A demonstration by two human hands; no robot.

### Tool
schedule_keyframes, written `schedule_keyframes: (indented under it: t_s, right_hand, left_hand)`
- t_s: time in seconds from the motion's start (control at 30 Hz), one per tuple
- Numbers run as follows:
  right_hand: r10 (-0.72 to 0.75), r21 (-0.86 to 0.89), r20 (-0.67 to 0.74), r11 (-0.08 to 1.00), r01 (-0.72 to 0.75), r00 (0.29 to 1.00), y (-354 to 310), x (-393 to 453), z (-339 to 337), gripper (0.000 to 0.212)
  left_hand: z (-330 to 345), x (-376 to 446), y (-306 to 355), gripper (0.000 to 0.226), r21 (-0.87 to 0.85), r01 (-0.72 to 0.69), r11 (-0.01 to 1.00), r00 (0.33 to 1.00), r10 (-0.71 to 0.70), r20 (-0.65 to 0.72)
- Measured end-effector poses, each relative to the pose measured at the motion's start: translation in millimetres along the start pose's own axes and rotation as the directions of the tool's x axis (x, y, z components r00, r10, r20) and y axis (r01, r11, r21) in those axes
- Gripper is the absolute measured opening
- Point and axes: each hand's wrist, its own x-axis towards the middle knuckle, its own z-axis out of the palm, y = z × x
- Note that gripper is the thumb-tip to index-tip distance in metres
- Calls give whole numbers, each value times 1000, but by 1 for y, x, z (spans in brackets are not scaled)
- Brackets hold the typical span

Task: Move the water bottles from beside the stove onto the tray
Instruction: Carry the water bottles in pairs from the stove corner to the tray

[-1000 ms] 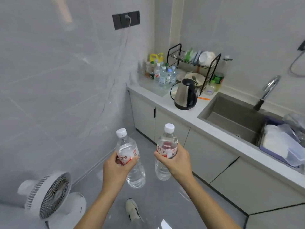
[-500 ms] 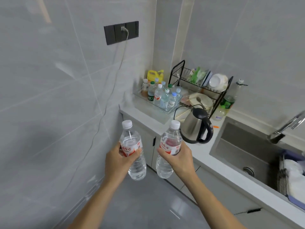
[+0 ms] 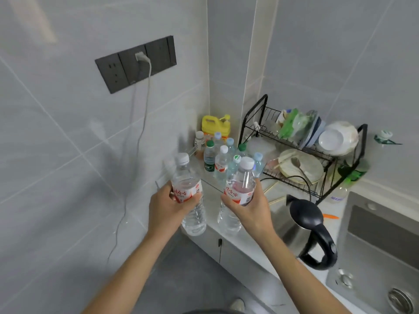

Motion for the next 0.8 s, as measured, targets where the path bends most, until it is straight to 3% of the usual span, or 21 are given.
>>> schedule_keyframes:
  t_s: [0.1, 0.2, 0.47, 0.63, 0.8]
  right_hand:
    - [5, -20, -1, 1000, -5, 1000, 4, 45, 2, 75]
    - [10, -28, -44, 1000, -11, 999, 11, 78, 2, 71]
    - [8, -127, -265, 991, -43, 964, 38, 136, 20, 67]
    - [97, -225, -357, 956, -187, 929, 39, 145, 45, 66]
    - [191, -423, -367, 837, -346, 910, 60, 133, 72, 64]
  left_hand:
    - [14, 42, 8, 49, -9, 1, 1000, 1000, -1, 26]
    - [33, 82, 13, 50, 18, -22, 1000, 998, 21, 54]
    - [86, 182, 9, 45, 83, -140, 987, 968, 119, 222]
    - [112, 218, -16, 54, 115, -209, 971, 898, 144, 416]
    - [130, 225, -52, 70, 189, -280, 941, 805, 122, 580]
